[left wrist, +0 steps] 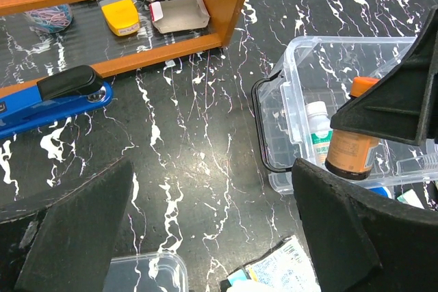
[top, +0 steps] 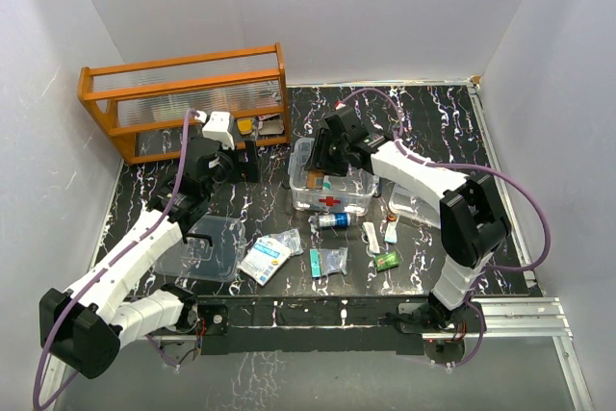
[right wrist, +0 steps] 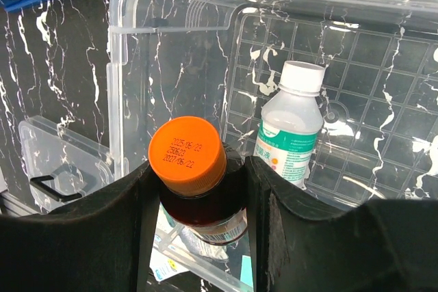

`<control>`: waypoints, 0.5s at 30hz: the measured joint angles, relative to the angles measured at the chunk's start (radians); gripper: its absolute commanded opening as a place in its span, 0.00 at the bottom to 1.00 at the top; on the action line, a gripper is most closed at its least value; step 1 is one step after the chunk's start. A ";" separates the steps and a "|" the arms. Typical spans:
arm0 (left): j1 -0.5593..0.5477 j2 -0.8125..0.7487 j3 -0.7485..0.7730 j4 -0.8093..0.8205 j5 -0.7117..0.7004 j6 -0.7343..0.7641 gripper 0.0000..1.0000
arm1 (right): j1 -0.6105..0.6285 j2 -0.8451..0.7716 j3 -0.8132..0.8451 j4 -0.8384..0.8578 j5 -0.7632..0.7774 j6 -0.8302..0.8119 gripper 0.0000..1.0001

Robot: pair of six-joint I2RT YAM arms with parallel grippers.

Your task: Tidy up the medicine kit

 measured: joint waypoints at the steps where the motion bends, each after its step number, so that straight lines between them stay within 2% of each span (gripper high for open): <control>1: 0.000 0.002 0.000 0.001 0.001 0.001 0.99 | 0.000 0.001 -0.005 0.005 0.000 0.006 0.37; 15: 0.000 0.008 -0.002 0.005 0.006 0.008 0.99 | 0.036 0.104 -0.014 0.049 0.004 0.038 0.44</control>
